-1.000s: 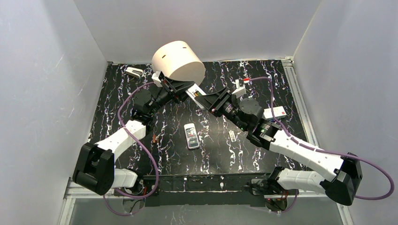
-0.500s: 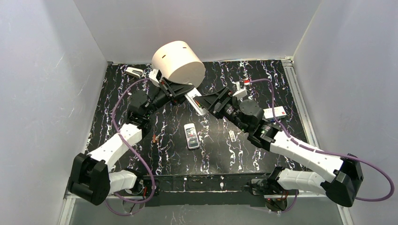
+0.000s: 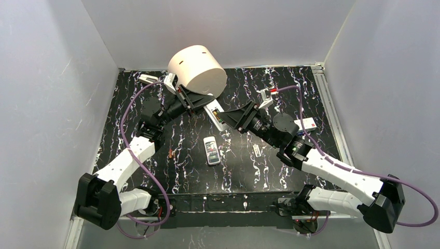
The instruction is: Load the batteries into the remote control
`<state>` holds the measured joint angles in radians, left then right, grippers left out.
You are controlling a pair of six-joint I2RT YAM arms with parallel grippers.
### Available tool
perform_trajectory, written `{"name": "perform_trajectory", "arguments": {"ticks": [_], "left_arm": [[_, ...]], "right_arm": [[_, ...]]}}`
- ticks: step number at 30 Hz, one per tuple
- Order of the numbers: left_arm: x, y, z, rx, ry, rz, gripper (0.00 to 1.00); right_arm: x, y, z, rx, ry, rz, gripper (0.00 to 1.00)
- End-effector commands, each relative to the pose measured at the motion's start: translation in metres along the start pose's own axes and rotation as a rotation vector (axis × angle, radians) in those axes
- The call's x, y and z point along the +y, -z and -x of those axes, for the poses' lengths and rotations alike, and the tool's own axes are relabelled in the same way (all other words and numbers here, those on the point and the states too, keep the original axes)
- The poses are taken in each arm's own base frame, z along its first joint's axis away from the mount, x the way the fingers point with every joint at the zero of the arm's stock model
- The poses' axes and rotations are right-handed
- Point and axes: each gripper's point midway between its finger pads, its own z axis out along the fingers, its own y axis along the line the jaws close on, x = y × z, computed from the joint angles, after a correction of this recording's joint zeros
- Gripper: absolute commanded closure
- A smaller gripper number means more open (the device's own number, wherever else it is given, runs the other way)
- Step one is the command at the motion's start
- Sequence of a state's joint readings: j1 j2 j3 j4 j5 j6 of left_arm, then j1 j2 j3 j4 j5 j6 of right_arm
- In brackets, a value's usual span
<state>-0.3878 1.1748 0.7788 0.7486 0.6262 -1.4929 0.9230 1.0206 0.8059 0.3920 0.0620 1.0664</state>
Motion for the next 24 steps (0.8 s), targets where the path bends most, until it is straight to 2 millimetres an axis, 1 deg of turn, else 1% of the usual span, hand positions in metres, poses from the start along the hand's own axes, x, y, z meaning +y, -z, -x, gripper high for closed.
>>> {"name": "perform_trajectory", "arguments": {"ticks": [1, 5, 9, 11, 13, 14, 15, 17, 18, 19, 21, 24], "left_arm": [[-0.026, 0.000, 0.001, 0.017, -0.065, -0.061, 1.00], [-0.026, 0.001, 0.001, 0.020, -0.069, -0.058, 1.00], [-0.027, 0.001, 0.000, 0.025, -0.076, -0.058, 1.00], [-0.028, 0.001, -0.001, 0.029, -0.078, -0.058, 1.00], [-0.029, 0.001, -0.001, 0.031, -0.083, -0.061, 1.00], [-0.029, 0.001, -0.001, 0.032, -0.087, -0.062, 1.00], [-0.030, 0.001, -0.001, 0.031, -0.091, -0.062, 1.00], [-0.030, 0.001, -0.001, 0.035, -0.108, -0.062, 1.00], [-0.030, 0.002, -0.002, 0.037, -0.122, -0.061, 1.00], [-0.029, 0.003, -0.002, 0.040, -0.140, -0.061, 1.00], [-0.027, 0.005, -0.004, 0.044, -0.189, -0.057, 1.00], [-0.016, 0.009, -0.006, 0.050, -0.286, -0.032, 1.00]], "right_arm": [[0.011, -0.004, 0.000, 0.023, 0.039, 0.041, 0.45], [0.007, -0.006, -0.003, 0.043, 0.065, 0.022, 0.55], [0.001, -0.007, -0.007, 0.058, 0.073, -0.002, 0.70], [-0.002, -0.007, -0.008, 0.061, 0.073, -0.010, 0.76], [-0.003, -0.008, -0.008, 0.062, 0.080, -0.009, 0.77], [-0.003, -0.008, -0.008, 0.059, 0.080, -0.004, 0.76], [-0.003, -0.008, -0.008, 0.057, 0.080, -0.001, 0.70], [-0.002, -0.007, -0.006, 0.046, 0.073, -0.001, 0.47], [-0.002, -0.006, -0.006, 0.040, 0.071, -0.001, 0.38], [-0.003, -0.005, -0.004, 0.034, 0.076, -0.002, 0.32], [-0.002, -0.002, 0.000, 0.021, 0.083, -0.005, 0.26], [-0.003, 0.003, 0.003, 0.013, 0.103, -0.012, 0.23]]}}
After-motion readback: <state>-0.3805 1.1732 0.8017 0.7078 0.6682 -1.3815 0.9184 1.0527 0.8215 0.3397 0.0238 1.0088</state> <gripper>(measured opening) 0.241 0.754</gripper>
